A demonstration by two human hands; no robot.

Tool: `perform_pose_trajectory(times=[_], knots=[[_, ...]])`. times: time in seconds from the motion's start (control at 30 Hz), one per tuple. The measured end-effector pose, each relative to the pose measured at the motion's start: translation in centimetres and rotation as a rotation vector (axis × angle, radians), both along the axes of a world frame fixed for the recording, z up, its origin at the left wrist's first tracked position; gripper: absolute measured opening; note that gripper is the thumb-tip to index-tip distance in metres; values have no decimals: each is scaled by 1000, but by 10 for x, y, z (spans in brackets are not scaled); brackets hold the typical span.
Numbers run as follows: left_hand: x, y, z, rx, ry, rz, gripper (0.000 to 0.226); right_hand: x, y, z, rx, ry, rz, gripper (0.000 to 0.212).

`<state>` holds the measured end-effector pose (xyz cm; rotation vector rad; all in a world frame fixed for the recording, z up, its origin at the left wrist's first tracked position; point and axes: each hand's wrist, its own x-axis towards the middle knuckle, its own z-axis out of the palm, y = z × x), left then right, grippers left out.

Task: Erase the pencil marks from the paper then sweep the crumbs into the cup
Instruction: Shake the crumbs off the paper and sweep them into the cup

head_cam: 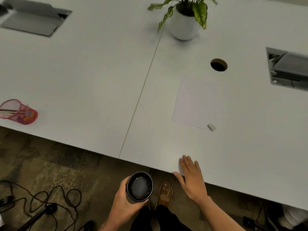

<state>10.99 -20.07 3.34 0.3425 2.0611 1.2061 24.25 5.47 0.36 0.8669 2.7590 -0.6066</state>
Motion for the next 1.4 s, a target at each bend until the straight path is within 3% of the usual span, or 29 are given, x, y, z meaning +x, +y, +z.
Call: perform_pose_trajectory(times=[0.2,0.33,0.53,0.87,1.07,1.23,1.4], knots=[[-9,42,22,30,101,93,94,-19,42,18,-64,224,-173,67],[-29,81,32,67,162,126,91,-25,84,19,-1,241,-268,50],[-74,136,37,117,188,106,88,-43,135,22,122,97,-263,63],[-163,206,23,153,218,29,86,-76,189,14,34,-161,-350,66],[-196,231,15,138,198,21,84,-76,179,0,5,-215,-265,58],[-206,236,8,140,183,8,86,-58,148,-5,-4,-156,-239,79],[-206,235,4,145,176,10,87,-40,110,-5,-12,-173,-274,70]])
